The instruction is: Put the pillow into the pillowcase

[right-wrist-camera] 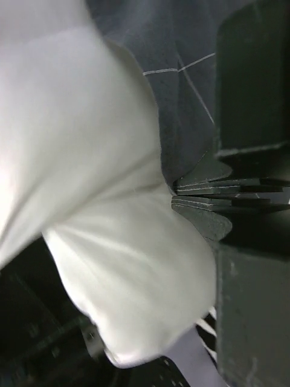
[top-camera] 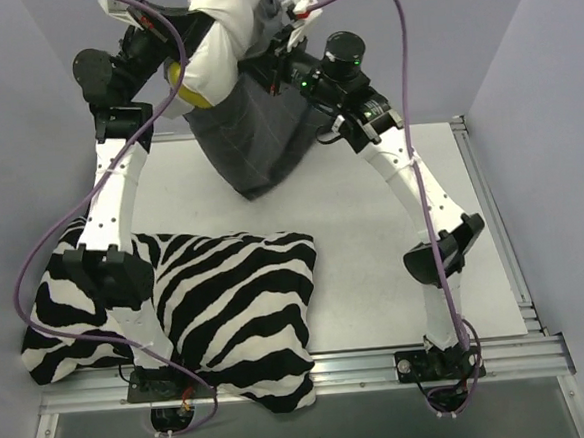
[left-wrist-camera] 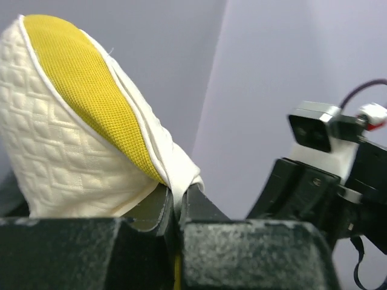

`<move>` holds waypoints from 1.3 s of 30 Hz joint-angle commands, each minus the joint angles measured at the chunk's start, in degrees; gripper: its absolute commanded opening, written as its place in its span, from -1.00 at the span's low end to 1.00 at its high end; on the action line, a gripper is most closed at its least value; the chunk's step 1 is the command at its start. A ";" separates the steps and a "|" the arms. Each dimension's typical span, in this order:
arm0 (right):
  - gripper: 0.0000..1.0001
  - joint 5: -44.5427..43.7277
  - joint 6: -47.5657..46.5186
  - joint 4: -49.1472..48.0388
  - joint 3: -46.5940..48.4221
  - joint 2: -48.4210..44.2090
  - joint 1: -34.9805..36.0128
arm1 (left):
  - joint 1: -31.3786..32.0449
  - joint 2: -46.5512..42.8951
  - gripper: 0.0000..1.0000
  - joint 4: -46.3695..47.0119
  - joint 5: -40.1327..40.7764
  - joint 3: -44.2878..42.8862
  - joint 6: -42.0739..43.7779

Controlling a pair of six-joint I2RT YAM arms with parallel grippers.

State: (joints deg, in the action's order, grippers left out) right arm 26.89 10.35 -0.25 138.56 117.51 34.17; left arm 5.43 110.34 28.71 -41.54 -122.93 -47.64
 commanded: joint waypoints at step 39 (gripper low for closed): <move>-0.35 -3.25 -17.89 46.54 -57.36 -20.13 -52.00 | 25.44 10.15 0.84 -38.64 0.32 12.91 39.73</move>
State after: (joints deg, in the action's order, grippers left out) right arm 22.59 -3.16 37.89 77.62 100.16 -13.56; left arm 34.68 122.50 -3.60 -42.81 -106.87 -10.24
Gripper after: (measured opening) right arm 0.294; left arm 0.921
